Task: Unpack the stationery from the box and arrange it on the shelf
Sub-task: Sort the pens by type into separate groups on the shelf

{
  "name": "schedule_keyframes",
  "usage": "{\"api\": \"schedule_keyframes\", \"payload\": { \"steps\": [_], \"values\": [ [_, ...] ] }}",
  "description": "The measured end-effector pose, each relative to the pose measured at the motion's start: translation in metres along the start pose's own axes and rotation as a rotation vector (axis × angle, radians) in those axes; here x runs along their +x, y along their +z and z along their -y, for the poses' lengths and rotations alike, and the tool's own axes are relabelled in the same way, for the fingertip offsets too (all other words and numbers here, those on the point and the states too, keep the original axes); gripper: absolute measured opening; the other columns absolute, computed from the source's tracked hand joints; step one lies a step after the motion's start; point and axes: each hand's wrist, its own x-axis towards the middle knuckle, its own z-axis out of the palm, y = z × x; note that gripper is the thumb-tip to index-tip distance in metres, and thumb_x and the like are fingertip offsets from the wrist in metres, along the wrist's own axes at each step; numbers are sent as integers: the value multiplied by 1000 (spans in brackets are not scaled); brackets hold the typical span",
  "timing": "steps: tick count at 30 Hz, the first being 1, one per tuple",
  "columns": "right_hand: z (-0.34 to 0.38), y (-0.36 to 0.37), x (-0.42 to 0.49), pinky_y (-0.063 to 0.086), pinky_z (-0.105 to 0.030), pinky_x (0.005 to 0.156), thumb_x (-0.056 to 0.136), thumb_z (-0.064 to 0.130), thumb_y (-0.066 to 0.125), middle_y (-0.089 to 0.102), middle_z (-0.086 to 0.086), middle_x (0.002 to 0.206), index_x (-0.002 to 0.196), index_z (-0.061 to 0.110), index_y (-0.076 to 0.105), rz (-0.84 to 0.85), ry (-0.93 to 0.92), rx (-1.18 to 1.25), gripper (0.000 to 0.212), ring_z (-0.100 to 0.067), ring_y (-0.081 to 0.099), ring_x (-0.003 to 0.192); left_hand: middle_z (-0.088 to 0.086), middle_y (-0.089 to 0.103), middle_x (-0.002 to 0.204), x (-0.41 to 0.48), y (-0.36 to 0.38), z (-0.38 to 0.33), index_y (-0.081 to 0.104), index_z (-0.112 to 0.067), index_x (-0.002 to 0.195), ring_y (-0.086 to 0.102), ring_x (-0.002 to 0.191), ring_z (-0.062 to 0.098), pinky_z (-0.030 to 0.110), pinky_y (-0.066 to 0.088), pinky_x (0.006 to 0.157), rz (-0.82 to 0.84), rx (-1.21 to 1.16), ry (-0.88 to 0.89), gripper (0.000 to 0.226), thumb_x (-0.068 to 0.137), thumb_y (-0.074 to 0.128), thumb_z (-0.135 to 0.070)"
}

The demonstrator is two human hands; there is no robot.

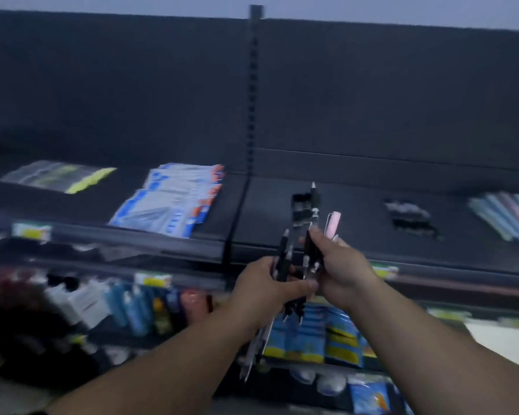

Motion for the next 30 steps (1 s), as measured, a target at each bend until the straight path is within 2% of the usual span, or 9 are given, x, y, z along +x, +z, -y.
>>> {"api": "schedule_keyframes", "payload": {
  "steps": [3, 9, 12, 16, 19, 22, 25, 28, 30],
  "values": [
    [26, -56, -7, 58, -42, 56, 97, 25, 56, 67, -7, 61, 83, 10, 55, -139, -25, 134, 21, -25, 65, 53, -9, 63, 57, 10, 60, -15, 65, -19, 76, 55, 47, 0, 16, 43, 48, 147, 102, 53, 18, 72, 82, -19],
    [51, -140, 7, 51, -29, 50, 98, 19, 53, 64, -6, 66, 94, 9, 57, -319, -63, 208, 12, -19, 62, 50, -7, 62, 59, 48, 134, -29, 62, -21, 71, 55, 52, 3, 20, 44, 51, 297, 361, 127, 17, 73, 78, -25],
    [68, -171, 26, 47, -29, 52, 98, 20, 52, 60, -3, 68, 93, 12, 55, -384, -77, 238, 10, -18, 57, 53, -9, 56, 54, 76, 161, -37, 58, -21, 67, 48, 48, -1, 15, 38, 48, 370, 449, 170, 19, 73, 75, -26],
    [101, -190, 56, 43, -24, 41, 98, 19, 53, 57, -3, 64, 85, 13, 53, -478, -127, 263, 14, -15, 54, 43, -7, 58, 58, 126, 193, -55, 61, -18, 71, 51, 52, 5, 20, 42, 52, 424, 523, 217, 19, 71, 75, -32],
    [134, -208, 81, 38, -20, 39, 97, 23, 53, 57, 0, 63, 88, 15, 54, -604, -186, 266, 12, -13, 49, 45, -7, 56, 57, 164, 209, -74, 61, -17, 70, 49, 51, 7, 18, 40, 50, 455, 510, 238, 18, 71, 74, -29],
    [162, -238, 98, 34, -24, 46, 94, 25, 56, 57, 2, 61, 86, 15, 59, -738, -266, 233, 13, -11, 43, 48, -7, 61, 60, 197, 219, -90, 65, -17, 74, 56, 54, 7, 21, 46, 55, 479, 411, 209, 15, 75, 74, -28],
    [164, -254, 105, 33, -27, 52, 92, 34, 61, 62, 0, 66, 90, 15, 62, -608, -231, -69, 19, -12, 42, 53, 5, 72, 75, 226, 235, -98, 68, -14, 86, 62, 58, 12, 25, 50, 57, 437, 309, 171, 20, 77, 77, -30],
    [156, -255, 104, 36, -23, 46, 94, 34, 58, 64, -1, 70, 89, 15, 62, -398, -167, -320, 20, -11, 43, 51, 1, 66, 65, 245, 261, -100, 68, -15, 84, 54, 48, 9, 21, 46, 50, 354, 290, 196, 22, 76, 76, -33],
    [158, -262, 104, 35, -17, 38, 97, 31, 54, 64, -3, 73, 88, 15, 60, -359, -189, -367, 19, -9, 44, 50, -5, 62, 59, 251, 280, -101, 68, -15, 80, 51, 42, 5, 17, 43, 45, 324, 261, 196, 20, 78, 74, -33]
  ]
}}
